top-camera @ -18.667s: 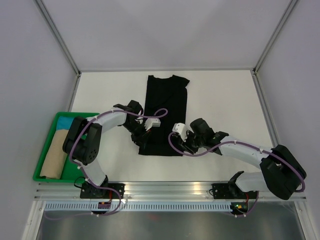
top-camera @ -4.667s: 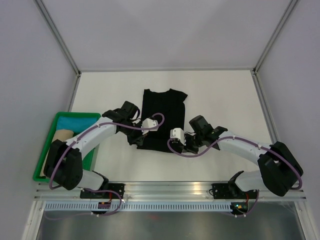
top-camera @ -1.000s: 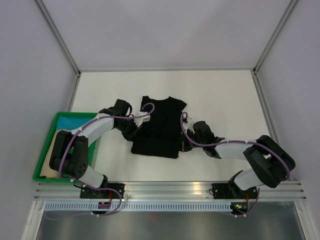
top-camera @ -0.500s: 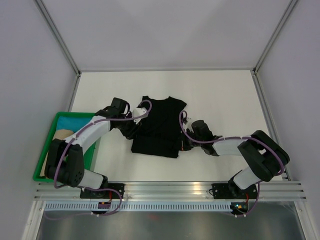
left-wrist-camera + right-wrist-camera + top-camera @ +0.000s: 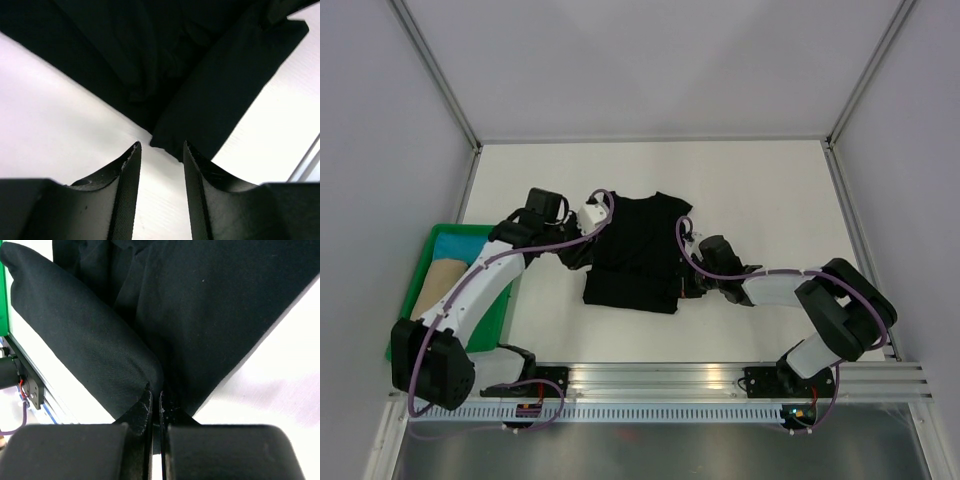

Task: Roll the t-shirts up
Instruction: Roll the tshirt

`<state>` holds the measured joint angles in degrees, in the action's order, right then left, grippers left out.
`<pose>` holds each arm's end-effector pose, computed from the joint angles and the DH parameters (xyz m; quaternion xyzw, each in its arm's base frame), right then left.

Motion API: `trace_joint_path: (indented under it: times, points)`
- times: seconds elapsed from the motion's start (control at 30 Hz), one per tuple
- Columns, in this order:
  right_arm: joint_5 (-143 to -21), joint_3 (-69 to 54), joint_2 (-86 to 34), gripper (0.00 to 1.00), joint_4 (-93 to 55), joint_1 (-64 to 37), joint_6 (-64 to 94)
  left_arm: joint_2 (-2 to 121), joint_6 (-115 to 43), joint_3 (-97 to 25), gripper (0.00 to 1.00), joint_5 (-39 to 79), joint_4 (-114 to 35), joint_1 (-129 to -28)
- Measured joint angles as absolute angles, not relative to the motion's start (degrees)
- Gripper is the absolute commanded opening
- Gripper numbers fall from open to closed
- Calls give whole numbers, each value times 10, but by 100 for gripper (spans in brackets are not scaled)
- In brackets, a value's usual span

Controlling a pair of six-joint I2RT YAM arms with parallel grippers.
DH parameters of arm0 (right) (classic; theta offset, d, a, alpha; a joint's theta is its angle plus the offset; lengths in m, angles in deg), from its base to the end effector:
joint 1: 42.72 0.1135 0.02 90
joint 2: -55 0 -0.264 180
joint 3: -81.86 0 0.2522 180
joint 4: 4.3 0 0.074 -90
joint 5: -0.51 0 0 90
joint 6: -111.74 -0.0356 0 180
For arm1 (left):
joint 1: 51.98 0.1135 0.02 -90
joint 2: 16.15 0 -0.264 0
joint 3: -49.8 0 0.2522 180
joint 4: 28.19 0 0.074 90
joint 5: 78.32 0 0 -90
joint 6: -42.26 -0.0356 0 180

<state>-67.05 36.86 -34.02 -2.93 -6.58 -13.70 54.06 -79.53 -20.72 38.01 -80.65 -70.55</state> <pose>0.2144 0.1734 0.1298 -0.0836 0.8978 0.3749 0.2153 0.2299 -0.0939 0.2796 0.4587 0.8021 -0.1777 0.3385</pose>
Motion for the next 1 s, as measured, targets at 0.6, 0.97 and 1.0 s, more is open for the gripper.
trace_joint_path:
  times: [0.6, 0.97, 1.0]
  points:
    - [-776, 375, -196, 40, -105, -61, -99, 773, -795, -167, 37, 375, -760, -760]
    - [-855, 367, -47, 48, -120, 73, 264, 773, -794, -167, 37, 378, -756, -759]
    - [-869, 365, -56, 50, -129, 96, 300, 772, -794, -167, 38, 378, -756, -759]
